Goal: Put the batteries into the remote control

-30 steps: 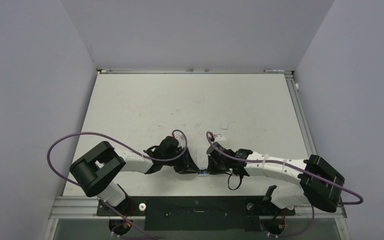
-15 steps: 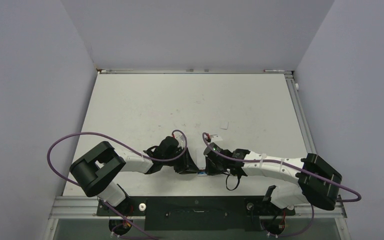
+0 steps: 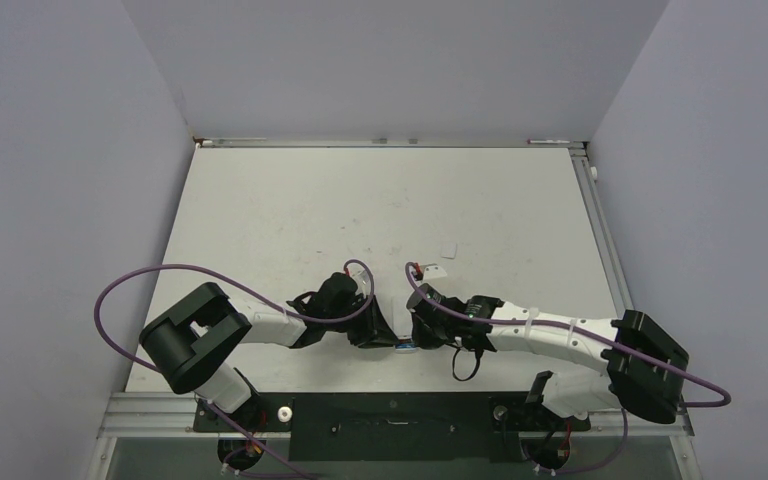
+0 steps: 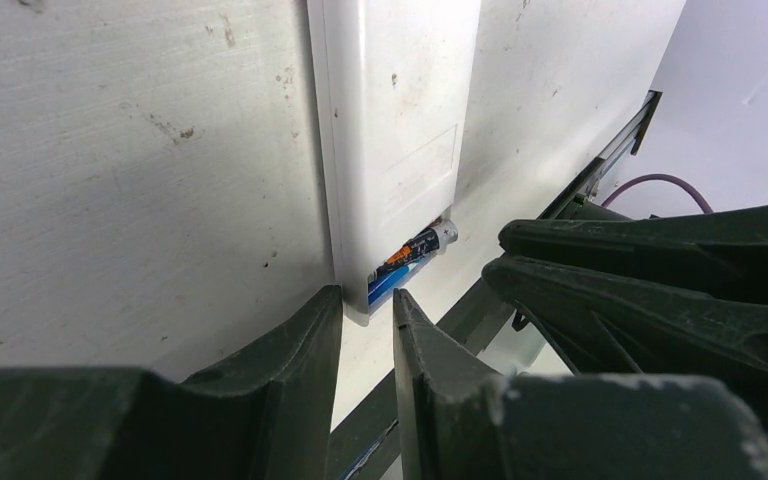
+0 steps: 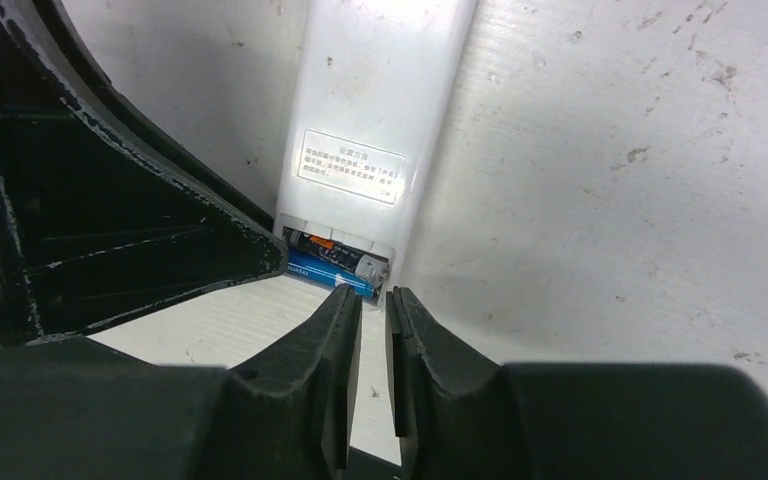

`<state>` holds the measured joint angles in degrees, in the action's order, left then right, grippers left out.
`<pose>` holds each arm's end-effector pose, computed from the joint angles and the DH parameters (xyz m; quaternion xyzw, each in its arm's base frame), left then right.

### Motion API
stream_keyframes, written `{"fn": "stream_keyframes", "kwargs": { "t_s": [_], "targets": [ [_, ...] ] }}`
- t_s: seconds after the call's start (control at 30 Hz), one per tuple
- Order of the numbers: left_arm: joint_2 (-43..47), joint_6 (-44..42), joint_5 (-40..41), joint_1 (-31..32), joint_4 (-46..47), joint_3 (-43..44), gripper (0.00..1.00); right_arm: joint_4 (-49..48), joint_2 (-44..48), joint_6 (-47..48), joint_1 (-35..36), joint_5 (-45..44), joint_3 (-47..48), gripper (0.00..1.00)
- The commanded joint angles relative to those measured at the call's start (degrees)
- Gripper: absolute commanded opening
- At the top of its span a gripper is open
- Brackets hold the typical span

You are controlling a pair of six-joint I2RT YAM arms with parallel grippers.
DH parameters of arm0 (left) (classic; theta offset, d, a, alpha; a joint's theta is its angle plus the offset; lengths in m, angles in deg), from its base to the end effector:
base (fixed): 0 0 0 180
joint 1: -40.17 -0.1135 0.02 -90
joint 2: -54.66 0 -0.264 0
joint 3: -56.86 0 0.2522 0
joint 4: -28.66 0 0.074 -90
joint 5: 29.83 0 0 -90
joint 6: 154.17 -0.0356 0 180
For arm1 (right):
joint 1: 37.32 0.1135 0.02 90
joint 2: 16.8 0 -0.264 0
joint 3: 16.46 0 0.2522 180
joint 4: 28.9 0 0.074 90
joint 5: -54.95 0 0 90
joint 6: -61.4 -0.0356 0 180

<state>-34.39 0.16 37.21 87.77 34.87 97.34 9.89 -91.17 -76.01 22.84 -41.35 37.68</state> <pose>0.1660 -0.2024 0.1164 -0.0509 0.8987 -0.4299 0.0706 0.1237 0.2078 0.1867 -0.0923 0.9579 0.1839 0.2003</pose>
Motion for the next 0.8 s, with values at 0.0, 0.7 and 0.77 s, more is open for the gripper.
{"fn": "stream_keyframes", "kwargs": {
  "t_s": [0.0, 0.7, 0.77],
  "targets": [
    [0.86, 0.18, -0.43, 0.31, 2.49, 0.17, 0.22, 0.49, 0.24, -0.96, 0.3, -2.76, 1.81, 0.18],
    [-0.72, -0.26, -0.75, 0.31, 0.87, 1.45, 0.17, -1.39, -2.76, -1.19, 0.31, -1.9, 2.47, 0.18],
    [-0.76, -0.26, -0.74, 0.36, 0.7, 1.57, 0.17, -1.61, -3.08, -1.1, 0.31, -1.68, 2.51, 0.17]
  ]
}}
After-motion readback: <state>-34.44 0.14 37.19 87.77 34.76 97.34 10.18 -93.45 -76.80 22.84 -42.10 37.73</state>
